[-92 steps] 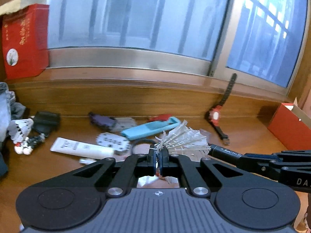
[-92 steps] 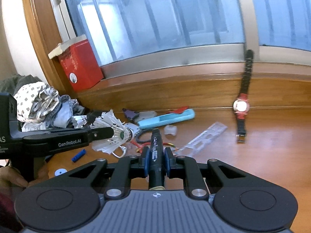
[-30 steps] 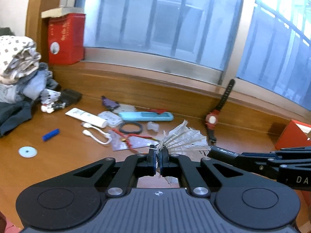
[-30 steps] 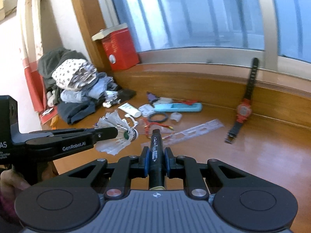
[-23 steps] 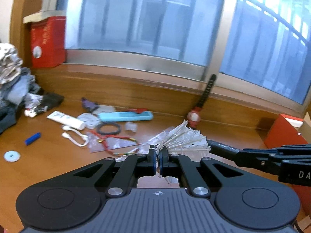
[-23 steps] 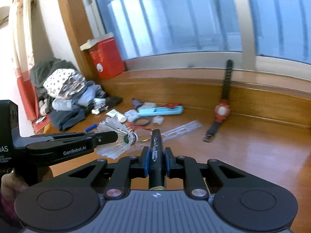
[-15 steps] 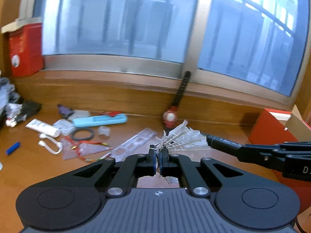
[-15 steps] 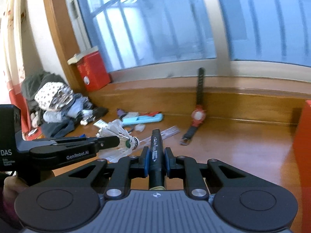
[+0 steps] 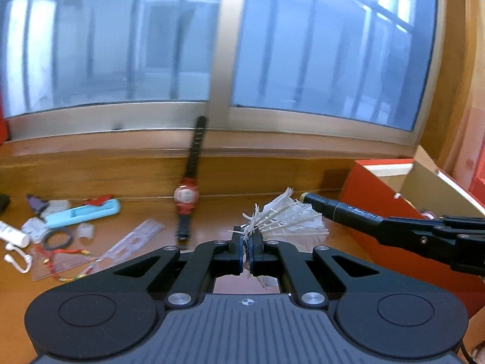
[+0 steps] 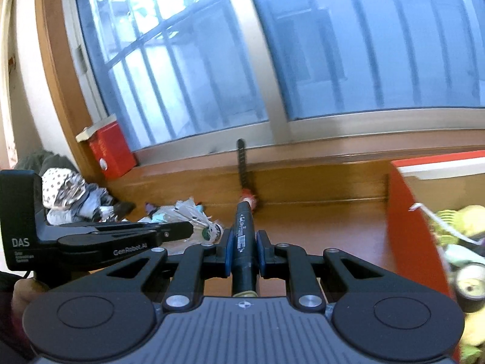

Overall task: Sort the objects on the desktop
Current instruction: 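Carry the shuttlecock with the left tool toward the open cardboard box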

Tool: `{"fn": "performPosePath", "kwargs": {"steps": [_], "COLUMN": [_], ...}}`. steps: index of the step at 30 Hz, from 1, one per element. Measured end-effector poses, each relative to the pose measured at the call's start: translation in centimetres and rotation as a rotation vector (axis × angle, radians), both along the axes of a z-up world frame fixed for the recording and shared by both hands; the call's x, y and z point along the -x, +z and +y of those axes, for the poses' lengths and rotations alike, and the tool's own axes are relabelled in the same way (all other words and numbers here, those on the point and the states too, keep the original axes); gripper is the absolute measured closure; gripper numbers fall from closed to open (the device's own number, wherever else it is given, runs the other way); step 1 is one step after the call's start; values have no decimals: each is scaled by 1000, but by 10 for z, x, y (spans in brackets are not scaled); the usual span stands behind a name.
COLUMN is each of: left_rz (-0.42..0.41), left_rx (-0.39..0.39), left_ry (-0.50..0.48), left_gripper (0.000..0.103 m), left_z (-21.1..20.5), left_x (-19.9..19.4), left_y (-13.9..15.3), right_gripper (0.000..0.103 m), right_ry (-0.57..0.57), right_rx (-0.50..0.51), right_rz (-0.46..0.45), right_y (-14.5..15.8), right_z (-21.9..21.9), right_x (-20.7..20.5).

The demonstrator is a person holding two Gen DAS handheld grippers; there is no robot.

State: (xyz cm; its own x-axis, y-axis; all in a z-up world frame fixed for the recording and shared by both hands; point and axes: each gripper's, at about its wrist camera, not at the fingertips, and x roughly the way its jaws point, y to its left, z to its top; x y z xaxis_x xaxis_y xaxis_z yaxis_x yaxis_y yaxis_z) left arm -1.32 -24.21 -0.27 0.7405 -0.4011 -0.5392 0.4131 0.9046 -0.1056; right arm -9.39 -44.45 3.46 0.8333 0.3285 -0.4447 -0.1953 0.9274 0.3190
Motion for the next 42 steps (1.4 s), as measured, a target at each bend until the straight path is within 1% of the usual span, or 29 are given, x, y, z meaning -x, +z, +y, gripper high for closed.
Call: {"fn": "performPosePath", "kwargs": {"steps": [5, 15, 23, 30, 42], "left_rz": [-19, -82, -106, -126, -111], "left_rx": [3, 21, 16, 6, -14], "left_ry": [-38, -88, -153, -231, -395], "left_gripper": [97, 97, 97, 97, 97], "left_z": [-32, -89, -134, -170, -232], "left_x": [2, 13, 19, 25, 39], "left_y": [2, 17, 23, 27, 23], "right_gripper": [85, 86, 85, 85, 86], "right_ry": [-36, -90, -160, -234, -389], "right_rx": [3, 24, 23, 18, 14], "right_rz": [-16, -68, -93, -99, -86], "right_y": [4, 14, 17, 13, -1], "right_z": [-28, -80, -122, -149, -189], "right_x": [7, 24, 43, 56, 85]}}
